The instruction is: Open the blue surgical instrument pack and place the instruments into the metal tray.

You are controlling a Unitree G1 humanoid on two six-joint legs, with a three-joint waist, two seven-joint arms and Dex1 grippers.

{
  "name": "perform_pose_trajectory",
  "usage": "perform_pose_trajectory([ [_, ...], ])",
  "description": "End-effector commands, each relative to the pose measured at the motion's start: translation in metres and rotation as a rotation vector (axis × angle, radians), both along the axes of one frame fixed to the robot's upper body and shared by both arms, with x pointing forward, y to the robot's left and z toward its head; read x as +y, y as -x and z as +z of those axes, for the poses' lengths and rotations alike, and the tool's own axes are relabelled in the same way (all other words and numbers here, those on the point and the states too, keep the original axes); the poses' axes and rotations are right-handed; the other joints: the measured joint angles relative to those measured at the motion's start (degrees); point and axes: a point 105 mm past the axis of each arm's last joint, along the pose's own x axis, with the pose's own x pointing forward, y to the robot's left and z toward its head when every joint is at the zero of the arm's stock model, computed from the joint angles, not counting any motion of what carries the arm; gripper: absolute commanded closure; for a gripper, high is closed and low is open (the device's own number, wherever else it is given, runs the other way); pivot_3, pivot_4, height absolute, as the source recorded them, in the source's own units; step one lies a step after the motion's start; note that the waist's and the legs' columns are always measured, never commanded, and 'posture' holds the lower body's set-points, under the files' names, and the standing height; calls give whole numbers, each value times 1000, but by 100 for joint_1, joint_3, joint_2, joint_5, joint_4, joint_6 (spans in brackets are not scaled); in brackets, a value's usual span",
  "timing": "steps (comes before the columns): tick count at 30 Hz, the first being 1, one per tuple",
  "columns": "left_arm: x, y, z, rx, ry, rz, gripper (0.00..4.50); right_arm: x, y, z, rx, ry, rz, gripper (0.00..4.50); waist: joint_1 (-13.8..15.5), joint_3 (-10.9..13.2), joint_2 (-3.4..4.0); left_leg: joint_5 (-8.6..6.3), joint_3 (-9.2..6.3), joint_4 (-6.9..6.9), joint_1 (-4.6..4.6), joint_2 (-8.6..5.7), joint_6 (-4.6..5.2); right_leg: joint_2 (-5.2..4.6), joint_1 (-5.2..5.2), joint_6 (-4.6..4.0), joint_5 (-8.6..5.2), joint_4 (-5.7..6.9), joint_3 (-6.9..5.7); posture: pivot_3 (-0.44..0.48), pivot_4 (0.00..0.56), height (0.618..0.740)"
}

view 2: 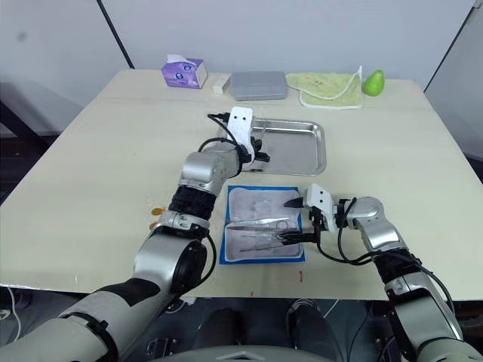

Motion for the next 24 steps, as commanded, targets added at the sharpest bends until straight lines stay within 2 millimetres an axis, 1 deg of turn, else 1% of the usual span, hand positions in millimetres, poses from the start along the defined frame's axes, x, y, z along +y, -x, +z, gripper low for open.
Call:
perform_pose_trajectory([
  [1,0,-8,9,-44,-10,26,4447,-24,16,-51,162,185,-66,0,-6,1,0,0,0,-1,0,0,0,0,0,1,-1,0,-1,0,150,740],
  [7,3,-13,0,-23,-20,52,4447,-25,17,-50,165,186,-71,0,-4,6,-3,0,-5,-1,-6,-6,-1,-6,-1,6,-4,-2,-7,0,150,740],
  [13,7,-13,-7,-3,-26,63,4447,-24,18,-51,169,182,-77,0,-9,7,-3,0,-9,-1,-8,-8,-1,-8,-1,7,-5,-3,-11,0,150,740],
  [21,12,-14,-12,17,-10,86,4447,-24,19,-51,171,180,-82,0,-12,9,-4,0,-14,-1,-11,-9,-2,-8,-2,8,-5,-5,-19,0,150,740],
  [23,13,-14,-11,17,1,89,3568,-24,19,-51,171,180,-82,0,-13,9,-4,0,-15,-1,-12,-9,-2,-9,-2,8,-5,-5,-20,0,150,740],
  [24,13,-14,-10,18,8,91,3281,-24,19,-51,172,180,-82,0,-13,9,-4,0,-15,-1,-12,-9,-2,-9,-2,8,-5,-5,-20,0,150,740],
])
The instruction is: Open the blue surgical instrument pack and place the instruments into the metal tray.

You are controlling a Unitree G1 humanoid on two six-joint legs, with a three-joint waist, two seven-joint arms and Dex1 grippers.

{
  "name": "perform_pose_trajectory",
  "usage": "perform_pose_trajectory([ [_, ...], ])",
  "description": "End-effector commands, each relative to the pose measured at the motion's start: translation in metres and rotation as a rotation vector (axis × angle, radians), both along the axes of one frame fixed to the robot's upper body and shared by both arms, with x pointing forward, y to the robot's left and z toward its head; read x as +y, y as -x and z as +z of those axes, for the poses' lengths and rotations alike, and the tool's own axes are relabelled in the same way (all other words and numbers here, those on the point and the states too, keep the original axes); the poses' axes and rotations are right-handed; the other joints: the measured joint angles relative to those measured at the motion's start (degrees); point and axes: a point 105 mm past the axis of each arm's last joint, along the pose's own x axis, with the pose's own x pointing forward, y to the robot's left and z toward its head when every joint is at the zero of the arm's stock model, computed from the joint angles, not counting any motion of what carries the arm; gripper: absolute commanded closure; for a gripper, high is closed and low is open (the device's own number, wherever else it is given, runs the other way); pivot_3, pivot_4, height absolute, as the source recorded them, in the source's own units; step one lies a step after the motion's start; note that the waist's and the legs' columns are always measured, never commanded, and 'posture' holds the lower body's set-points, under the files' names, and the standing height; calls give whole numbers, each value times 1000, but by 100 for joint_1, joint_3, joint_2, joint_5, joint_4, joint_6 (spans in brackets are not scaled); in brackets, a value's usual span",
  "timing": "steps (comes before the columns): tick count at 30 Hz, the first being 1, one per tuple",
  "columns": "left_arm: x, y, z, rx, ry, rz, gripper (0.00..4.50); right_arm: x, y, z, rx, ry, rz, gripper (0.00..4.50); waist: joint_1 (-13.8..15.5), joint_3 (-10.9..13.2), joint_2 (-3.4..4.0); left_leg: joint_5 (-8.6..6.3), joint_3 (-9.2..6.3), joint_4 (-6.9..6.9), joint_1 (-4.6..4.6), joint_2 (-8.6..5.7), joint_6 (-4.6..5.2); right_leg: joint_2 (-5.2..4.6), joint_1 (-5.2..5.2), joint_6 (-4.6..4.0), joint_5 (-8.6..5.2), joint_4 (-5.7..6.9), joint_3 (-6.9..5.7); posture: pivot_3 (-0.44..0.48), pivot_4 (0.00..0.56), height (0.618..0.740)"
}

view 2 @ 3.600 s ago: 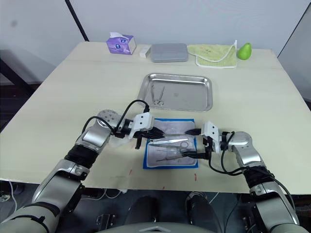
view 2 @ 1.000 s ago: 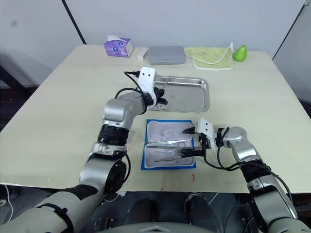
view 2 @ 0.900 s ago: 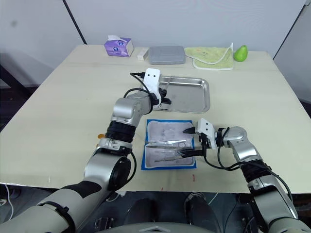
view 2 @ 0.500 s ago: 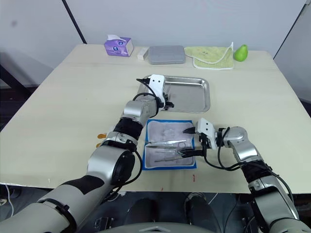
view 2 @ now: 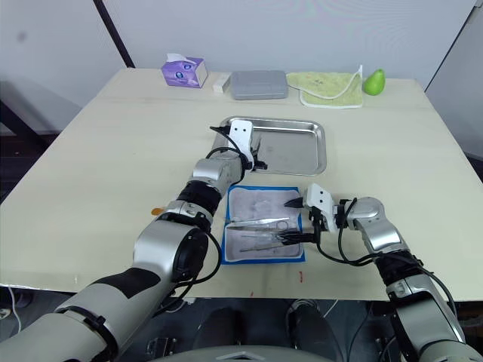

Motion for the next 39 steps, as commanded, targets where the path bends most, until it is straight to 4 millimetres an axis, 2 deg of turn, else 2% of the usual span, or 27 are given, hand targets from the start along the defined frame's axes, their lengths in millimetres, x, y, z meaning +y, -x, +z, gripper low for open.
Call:
perform_pose_trajectory([
  [1,-3,-6,22,-60,28,-3,2818,-24,17,-52,168,173,-66,0,0,0,0,0,-1,0,0,0,0,0,0,0,0,0,0,0,150,740],
  [3,-5,-5,26,-64,50,-15,1907,-24,17,-52,168,173,-65,0,-1,1,0,0,-1,0,-1,0,0,0,0,1,0,0,-1,0,150,740],
  [7,-8,-2,33,-72,105,-50,1907,-24,16,-51,164,172,-66,0,-6,3,0,0,-2,0,-2,-1,0,-1,0,1,-1,-1,-2,0,150,740],
  [10,-12,6,46,-111,166,-132,1907,-24,15,-50,159,168,-67,0,-18,5,5,0,-3,-1,-3,-1,-1,-1,0,0,0,-2,-3,0,150,740],
  [14,-18,32,61,-159,211,-346,1907,-25,14,-47,154,152,-69,0,-29,13,16,3,-3,-3,-2,-1,-7,-3,0,-1,1,-1,-3,0,150,740],
  [16,-13,49,65,-196,189,-462,1907,-25,14,-45,149,139,-68,0,-35,17,22,6,-3,-7,-1,0,-13,-4,0,-2,1,-1,-3,0,150,740],
  [19,5,92,63,-231,151,-717,1907,-23,15,-42,142,113,-58,0,-46,25,32,12,2,-26,8,-1,-25,-6,0,-4,1,-3,3,0,150,740],
  [21,18,107,60,-236,149,-778,1907,-23,16,-41,140,106,-55,0,-44,27,34,16,4,-38,13,-1,-31,-6,-1,-6,0,-6,5,0,150,740],
  [23,27,127,62,-314,160,-913,1907,-22,17,-41,139,98,-51,0,-11,28,33,20,-2,-44,13,-1,-36,-10,1,-7,0,-15,-4,0,150,740],
  [25,37,138,59,-346,119,-969,1907,-21,18,-41,138,94,-49,0,-4,29,31,20,1,-44,11,-1,-36,-17,2,-12,-2,-23,-3,0,150,740],
  [27,52,149,53,-303,108,-1024,1907,-21,19,-40,137,87,-46,0,-9,33,26,20,1,-44,9,-4,-35,-26,1,-30,-12,-27,-1,0,150,740],
  [33,94,173,57,-301,114,-1102,1907,-19,23,-38,131,69,-33,0,-11,34,25,19,-14,-69,6,-3,-32,-29,-1,-31,-12,-61,-2,0,150,740],
  [34,101,177,57,-294,111,-1111,1612,-19,24,-38,130,68,-30,0,-13,34,24,19,-14,-73,6,-3,-32,-29,-1,-30,-12,-67,-2,0,150,740],
  [35,109,181,57,-273,117,-1118,1612,-19,24,-37,128,67,-27,0,-15,35,23,19,-14,-76,2,-2,-32,-29,-3,-30,-12,-72,-4,0,150,740],
  [37,124,187,58,-253,113,-1120,988,-19,26,-36,124,61,-18,0,-15,39,20,17,-13,-78,-5,1,-30,-28,-7,-30,-12,-80,-7,0,150,740],
  [39,137,193,57,-232,96,-1120,112,-18,27,-34,119,49,-7,0,-10,42,25,17,-12,-80,-11,2,-29,-28,-13,-31,-13,-82,-11,0,150,740],
])
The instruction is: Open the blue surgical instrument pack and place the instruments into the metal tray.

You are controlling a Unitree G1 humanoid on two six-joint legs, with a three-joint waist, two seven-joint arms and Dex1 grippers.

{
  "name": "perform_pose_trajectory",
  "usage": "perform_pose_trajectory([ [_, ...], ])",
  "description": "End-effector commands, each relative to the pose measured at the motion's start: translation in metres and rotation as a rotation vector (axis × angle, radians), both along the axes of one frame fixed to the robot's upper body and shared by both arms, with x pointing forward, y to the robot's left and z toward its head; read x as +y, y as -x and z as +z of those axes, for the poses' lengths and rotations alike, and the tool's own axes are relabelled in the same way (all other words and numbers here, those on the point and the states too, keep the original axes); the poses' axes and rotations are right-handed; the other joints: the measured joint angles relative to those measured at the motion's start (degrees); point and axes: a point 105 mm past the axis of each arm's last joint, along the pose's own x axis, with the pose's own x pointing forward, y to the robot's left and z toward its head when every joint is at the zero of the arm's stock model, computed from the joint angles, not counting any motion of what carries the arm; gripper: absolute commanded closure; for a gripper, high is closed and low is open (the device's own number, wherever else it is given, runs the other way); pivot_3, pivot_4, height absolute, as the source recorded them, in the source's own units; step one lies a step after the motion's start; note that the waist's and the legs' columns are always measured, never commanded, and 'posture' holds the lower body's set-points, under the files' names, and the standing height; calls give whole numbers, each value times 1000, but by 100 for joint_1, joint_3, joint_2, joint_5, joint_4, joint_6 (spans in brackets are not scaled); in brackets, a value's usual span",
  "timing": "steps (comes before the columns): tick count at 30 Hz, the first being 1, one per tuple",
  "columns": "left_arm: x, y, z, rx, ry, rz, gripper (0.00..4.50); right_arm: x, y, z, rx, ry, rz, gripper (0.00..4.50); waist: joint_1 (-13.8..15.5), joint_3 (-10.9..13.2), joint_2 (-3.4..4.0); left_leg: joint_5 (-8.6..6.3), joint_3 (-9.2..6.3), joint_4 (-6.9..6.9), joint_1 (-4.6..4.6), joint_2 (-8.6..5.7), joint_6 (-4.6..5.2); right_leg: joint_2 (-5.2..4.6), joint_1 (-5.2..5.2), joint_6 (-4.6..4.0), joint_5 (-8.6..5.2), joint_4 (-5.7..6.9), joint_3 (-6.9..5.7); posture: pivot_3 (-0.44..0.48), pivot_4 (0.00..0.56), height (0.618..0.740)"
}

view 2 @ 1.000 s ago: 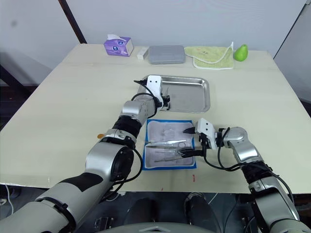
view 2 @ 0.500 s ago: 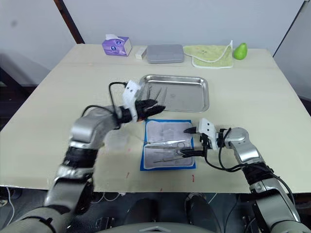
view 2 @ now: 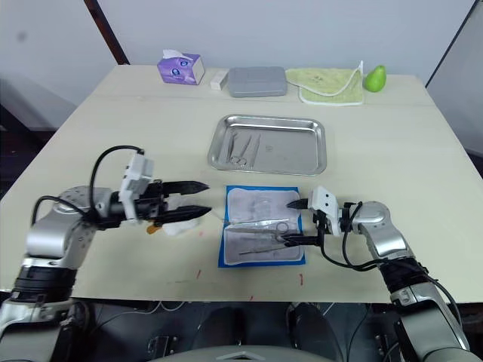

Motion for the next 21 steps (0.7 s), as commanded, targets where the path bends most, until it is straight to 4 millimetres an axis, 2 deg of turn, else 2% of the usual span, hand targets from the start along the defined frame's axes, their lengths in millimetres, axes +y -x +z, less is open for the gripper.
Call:
perform_pose_trajectory([
  [1,21,9,11,-38,-11,-13,38,-12,18,-35,138,81,0,0,8,4,5,0,1,0,-6,0,0,0,-5,0,0,0,-3,0,150,740],
  [4,29,15,11,-28,-35,-22,38,-12,20,-34,135,72,10,0,20,6,7,0,4,0,-21,1,0,-2,-23,-1,0,0,-10,0,150,740],
  [9,27,16,11,-23,-47,-32,38,-14,20,-32,132,63,18,0,39,9,6,0,12,1,-43,0,0,-3,-34,-2,-1,-1,-16,0,150,740],
  [14,-8,9,-2,-105,-139,-73,38,-14,19,-28,122,53,21,0,92,14,11,0,11,1,-46,2,0,5,-34,-3,-2,0,-14,0,150,740],
  [16,-21,6,-6,-80,-139,-92,38,-13,19,-27,121,53,21,0,120,13,7,0,13,3,-46,1,0,7,-34,-3,-1,0,-10,0,150,740],
  [19,-33,3,-13,-82,-160,-117,928,-12,19,-28,120,53,21,0,124,16,11,1,11,6,-46,3,1,14,-34,-2,0,4,-8,0,150,740],
  [21,-42,-2,-18,-97,-180,-121,1920,-11,20,-28,120,53,19,0,123,16,11,1,11,6,-46,6,1,20,-34,4,3,4,-7,0,150,740],
])
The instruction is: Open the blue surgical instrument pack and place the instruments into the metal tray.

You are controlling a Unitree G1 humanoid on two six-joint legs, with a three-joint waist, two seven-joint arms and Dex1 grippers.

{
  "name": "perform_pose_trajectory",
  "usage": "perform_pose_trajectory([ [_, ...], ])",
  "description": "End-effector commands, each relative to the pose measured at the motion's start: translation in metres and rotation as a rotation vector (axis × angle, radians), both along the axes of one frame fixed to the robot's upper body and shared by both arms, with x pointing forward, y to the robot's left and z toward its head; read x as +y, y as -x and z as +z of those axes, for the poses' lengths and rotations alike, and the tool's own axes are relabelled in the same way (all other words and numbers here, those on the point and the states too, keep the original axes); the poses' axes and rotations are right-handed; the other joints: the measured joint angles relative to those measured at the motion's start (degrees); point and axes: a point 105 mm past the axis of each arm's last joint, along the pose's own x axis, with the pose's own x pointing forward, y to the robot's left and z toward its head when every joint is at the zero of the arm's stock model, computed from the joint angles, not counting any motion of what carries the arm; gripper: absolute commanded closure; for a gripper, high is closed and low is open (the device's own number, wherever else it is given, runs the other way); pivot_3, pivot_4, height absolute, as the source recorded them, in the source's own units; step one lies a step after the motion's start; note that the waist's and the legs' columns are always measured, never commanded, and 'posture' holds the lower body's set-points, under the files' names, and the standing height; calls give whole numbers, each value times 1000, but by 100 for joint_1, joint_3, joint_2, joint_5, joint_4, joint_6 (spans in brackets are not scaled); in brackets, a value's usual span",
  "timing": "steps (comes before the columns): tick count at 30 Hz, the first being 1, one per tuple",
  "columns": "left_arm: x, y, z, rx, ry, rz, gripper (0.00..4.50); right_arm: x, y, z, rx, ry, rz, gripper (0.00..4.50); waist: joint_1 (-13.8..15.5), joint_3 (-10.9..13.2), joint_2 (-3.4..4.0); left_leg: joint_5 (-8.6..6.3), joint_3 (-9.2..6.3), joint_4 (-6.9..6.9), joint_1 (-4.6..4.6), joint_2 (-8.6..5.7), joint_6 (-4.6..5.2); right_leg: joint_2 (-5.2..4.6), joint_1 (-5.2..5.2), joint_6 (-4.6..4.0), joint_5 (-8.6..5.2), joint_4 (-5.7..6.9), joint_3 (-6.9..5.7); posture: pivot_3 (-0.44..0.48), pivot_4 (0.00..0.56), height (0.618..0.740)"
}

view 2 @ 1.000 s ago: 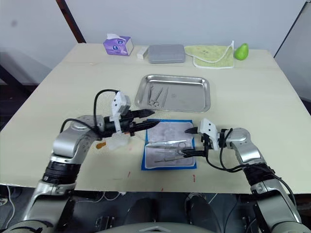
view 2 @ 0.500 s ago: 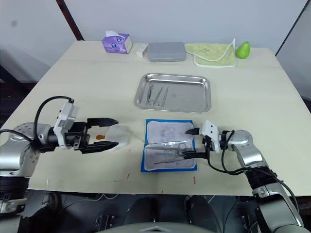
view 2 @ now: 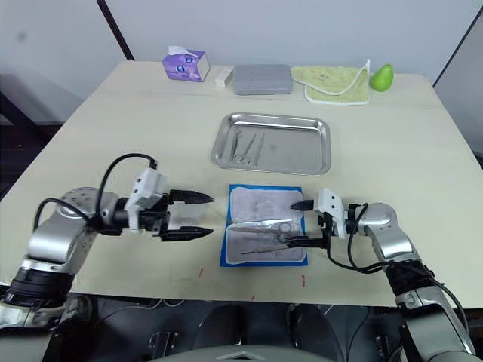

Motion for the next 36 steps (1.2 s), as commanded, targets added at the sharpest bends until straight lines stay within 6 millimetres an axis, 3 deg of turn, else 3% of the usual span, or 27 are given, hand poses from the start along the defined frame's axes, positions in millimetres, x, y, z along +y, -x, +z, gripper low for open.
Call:
perform_pose_trajectory([
  [1,-18,-9,-2,-76,-42,-29,2364,-4,14,-30,123,66,-4,0,6,0,0,0,-1,0,0,1,0,2,0,11,6,0,-1,0,150,740],
  [6,-39,-25,-14,-152,-113,-60,2364,0,13,-29,118,61,-12,0,-7,1,-1,0,2,4,-2,0,0,3,0,14,8,1,3,0,150,740],
  [12,-50,-30,-28,-208,-177,-105,2364,2,11,-28,111,58,-25,0,-16,0,-1,0,0,4,0,3,1,11,0,13,8,3,6,0,150,740],
  [36,-55,-38,-49,-210,-254,-139,2364,1,10,-30,116,65,-47,0,-11,-1,0,1,0,19,2,3,1,11,2,16,10,17,6,0,150,740],
])
